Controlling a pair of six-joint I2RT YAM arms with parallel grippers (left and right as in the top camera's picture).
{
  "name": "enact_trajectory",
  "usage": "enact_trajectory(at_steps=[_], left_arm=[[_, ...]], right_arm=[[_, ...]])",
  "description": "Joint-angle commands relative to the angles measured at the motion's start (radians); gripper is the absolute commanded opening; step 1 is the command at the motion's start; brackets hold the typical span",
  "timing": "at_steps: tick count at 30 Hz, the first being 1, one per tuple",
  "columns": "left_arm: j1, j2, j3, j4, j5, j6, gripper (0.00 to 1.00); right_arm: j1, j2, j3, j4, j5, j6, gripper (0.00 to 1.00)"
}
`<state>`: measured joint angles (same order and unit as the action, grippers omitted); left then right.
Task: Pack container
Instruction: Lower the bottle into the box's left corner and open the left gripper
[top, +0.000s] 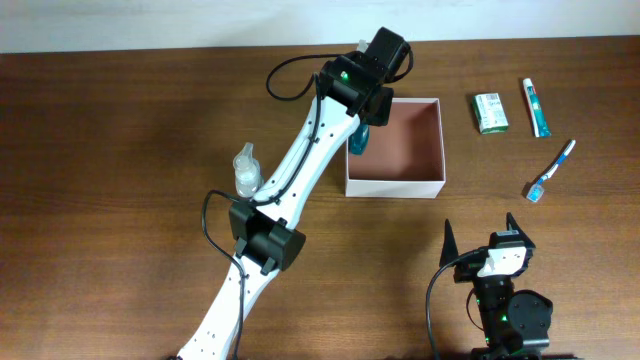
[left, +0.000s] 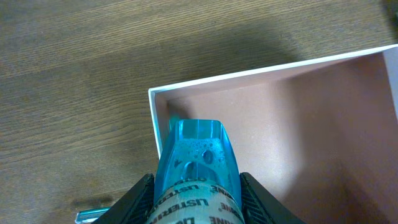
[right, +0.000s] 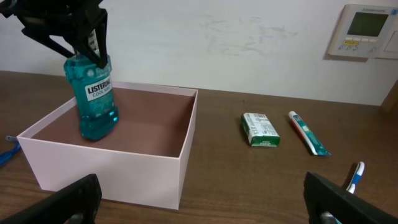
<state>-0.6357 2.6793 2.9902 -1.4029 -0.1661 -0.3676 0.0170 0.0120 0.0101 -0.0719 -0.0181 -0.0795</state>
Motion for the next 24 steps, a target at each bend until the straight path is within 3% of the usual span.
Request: enact_trajectory(at_steps=[1, 6, 9, 18, 19, 24], left_arm=[[0.006, 0.021, 0.019, 0.004, -0.021, -0.014, 0.39], [0.006, 0.021, 0.019, 0.004, -0.014, -0.014, 0.4], [0.006, 0.021, 0.019, 0.005, -0.014, -0.014, 0.46], [0.013, 0.021, 0.019, 0.007, -0.014, -0.014, 0.47], [0.015, 0.021, 0.02, 0.008, -0.014, -0.014, 0.53], [0.026, 0.017, 0.048, 0.011, -0.014, -0.013, 0.61]], right_arm=[[0.009, -0.006, -0.005, -0.006, 0.004, 0.002, 0.99], [0.009, -0.006, -0.005, -0.006, 0.004, 0.002, 0.99], [0.009, -0.006, -0.005, -0.006, 0.004, 0.002, 0.99], [0.009, -0.006, -0.005, -0.006, 0.004, 0.002, 0.99], [0.009, -0.006, -0.005, -0.006, 0.004, 0.002, 0.99], [0.009, -0.006, -0.005, -0.006, 0.004, 0.002, 0.99]])
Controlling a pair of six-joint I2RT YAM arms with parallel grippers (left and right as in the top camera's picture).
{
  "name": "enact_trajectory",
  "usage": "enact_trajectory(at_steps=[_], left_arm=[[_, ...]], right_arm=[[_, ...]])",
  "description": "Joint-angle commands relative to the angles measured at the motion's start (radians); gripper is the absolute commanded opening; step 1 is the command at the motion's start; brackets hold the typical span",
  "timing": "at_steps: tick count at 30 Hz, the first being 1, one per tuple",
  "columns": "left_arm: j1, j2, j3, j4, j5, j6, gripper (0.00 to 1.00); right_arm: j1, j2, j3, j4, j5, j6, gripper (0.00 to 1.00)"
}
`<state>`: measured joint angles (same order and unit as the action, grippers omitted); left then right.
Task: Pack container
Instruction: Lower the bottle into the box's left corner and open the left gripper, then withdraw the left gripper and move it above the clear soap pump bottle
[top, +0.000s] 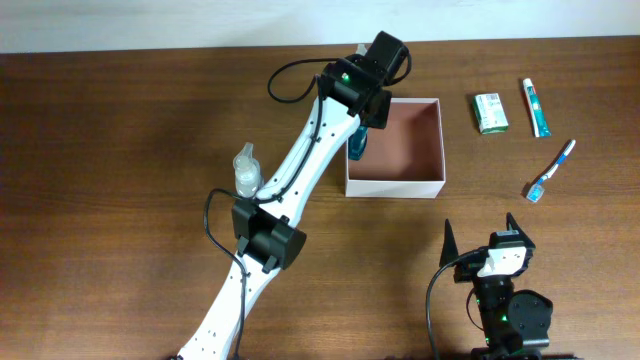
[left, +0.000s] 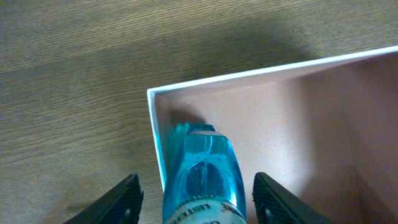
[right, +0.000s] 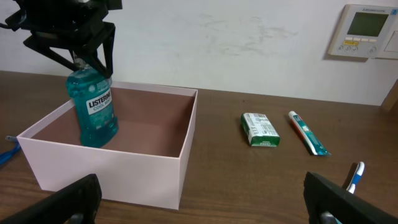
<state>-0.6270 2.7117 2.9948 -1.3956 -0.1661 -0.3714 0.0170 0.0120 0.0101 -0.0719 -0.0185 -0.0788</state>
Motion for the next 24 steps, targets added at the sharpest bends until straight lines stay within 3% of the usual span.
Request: enact_trajectory(at_steps=[1, 18, 22, 24], left_arm=[[0.019, -0.019, 0.052, 0.003, -0.014, -0.01, 0.61], [0.057, -0.215, 0.143, 0.066, -0.007, 0.025, 0.74], [0.086, -0.294, 0.143, 0.063, -0.026, 0.07, 0.93], [0.109, -0.328, 0.143, 0.047, -0.026, 0.104, 0.95]], right_arm=[[0.009, -0.006, -0.005, -0.006, 0.005, 0.001, 0.99], [0.009, -0.006, -0.005, -0.006, 0.005, 0.001, 0.99], [0.009, -0.006, -0.005, -0.006, 0.005, 0.001, 0.99], [0.009, -0.006, -0.005, -0.006, 0.005, 0.001, 0.99]])
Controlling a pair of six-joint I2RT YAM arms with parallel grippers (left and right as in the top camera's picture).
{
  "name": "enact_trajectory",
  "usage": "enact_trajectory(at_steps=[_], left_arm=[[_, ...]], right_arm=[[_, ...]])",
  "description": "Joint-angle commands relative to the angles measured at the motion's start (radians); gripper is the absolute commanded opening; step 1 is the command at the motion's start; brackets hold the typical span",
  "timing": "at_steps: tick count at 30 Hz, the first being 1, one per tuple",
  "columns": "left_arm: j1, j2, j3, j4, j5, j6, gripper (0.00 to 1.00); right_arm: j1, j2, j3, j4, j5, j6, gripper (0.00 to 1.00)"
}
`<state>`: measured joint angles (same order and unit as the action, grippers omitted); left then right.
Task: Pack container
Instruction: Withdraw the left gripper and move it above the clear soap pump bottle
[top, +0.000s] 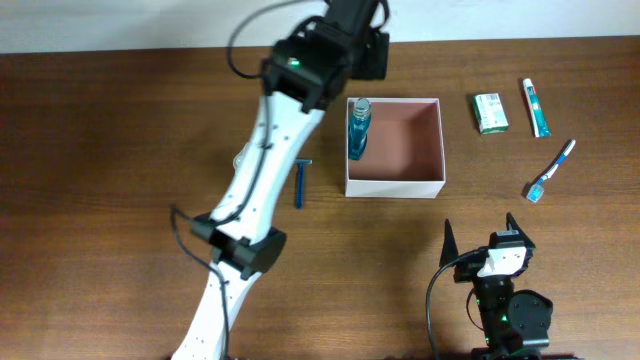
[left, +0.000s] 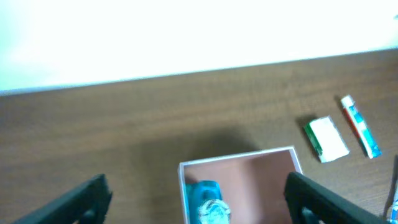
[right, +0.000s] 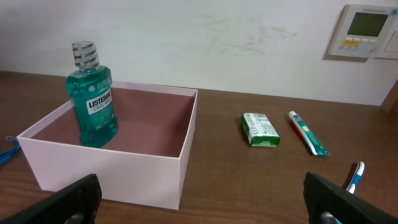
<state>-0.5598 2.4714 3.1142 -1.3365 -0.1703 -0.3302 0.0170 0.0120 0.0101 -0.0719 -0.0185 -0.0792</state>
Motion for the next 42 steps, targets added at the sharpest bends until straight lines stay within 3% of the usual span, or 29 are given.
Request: enact_trajectory(at_steps=[1, 12, 15, 22, 33, 42], left_arm=[[0.057, -0.108, 0.024, -0.03, -0.022, 0.075, 0.95], [0.308, -0.231, 0.024, -0.351, -0.022, 0.082, 0.96], [0.381, -0.251, 0.015, -0.351, 0.051, 0.108, 0.99], [0.442, -0.306, -0.016, -0.351, 0.061, 0.125, 0.99], [0.484, -0.502, -0.51, -0.351, 0.106, 0.15, 0.99], [0.436, -0.528, -0.727, -0.351, 0.193, 0.239, 0.99]], right_arm=[[0.009, -0.006, -0.005, -0.006, 0.005, 0.001, 0.99], [0.009, -0.006, -0.005, -0.006, 0.005, 0.001, 0.99], [0.009, -0.006, -0.005, -0.006, 0.005, 0.001, 0.99], [0.009, -0.006, -0.005, -0.006, 0.005, 0.001, 0.99], [0.009, -0.006, -0.005, -0.006, 0.005, 0.001, 0.99], [0.009, -0.006, -0.005, -0.006, 0.005, 0.001, 0.99]])
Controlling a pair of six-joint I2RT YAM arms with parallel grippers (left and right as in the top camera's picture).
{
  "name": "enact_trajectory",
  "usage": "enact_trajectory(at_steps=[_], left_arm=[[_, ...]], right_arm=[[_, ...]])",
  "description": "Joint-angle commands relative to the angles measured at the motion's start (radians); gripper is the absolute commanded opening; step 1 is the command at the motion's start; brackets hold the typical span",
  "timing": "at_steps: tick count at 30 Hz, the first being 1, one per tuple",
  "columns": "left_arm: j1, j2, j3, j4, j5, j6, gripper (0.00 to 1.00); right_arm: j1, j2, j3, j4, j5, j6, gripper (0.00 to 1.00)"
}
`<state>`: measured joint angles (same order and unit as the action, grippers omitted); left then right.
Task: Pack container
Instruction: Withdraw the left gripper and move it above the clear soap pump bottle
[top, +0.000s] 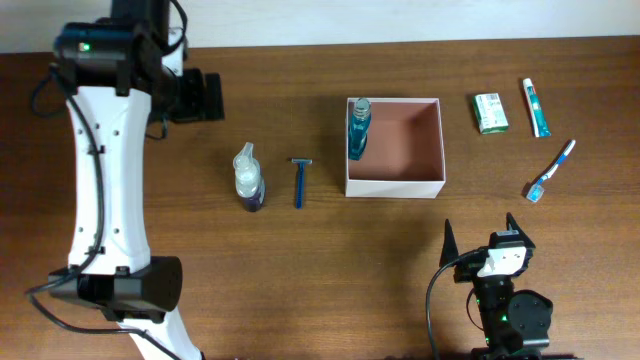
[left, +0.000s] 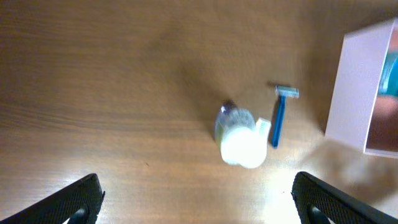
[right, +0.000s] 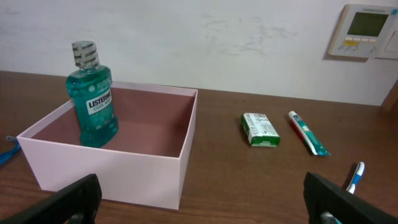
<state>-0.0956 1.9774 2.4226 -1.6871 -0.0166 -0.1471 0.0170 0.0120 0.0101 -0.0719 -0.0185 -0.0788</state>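
The white box (top: 395, 184) with a brown floor holds the blue mouthwash bottle (top: 357, 128), upright in its far left corner; the right wrist view shows that bottle (right: 93, 102) too. A clear spray bottle (top: 248, 178) and a blue razor (top: 298, 182) lie left of the box. My left gripper (left: 198, 208) hangs open and empty over the table left of the spray bottle (left: 241, 134). My right gripper (right: 205, 208) stands open and empty near the front edge, facing the box (right: 112, 168).
Right of the box lie a green soap carton (top: 490, 112), a toothpaste tube (top: 537, 107) and a blue-and-white toothbrush (top: 551, 170). The left arm (top: 105, 180) runs down the table's left side. A wall with a thermostat (right: 367, 30) stands behind.
My left arm has swung from above the box's far left corner to the table's left side, and its camera now looks down on the spray bottle and razor. The right arm has not moved.
My left gripper was shut on the mouthwash bottle, holding it in the box's far left corner. Then it stood open around the bottle. Then it was raised clear, the bottle left upright in the box, and now it hangs far left of the box.
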Motion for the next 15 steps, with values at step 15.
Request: enact_trajectory(at_steps=[15], left_arm=[[-0.114, -0.031, -0.323, 0.102, 0.036, 0.143, 0.99]], right_arm=[[0.009, -0.006, -0.005, -0.006, 0.005, 0.001, 0.99]])
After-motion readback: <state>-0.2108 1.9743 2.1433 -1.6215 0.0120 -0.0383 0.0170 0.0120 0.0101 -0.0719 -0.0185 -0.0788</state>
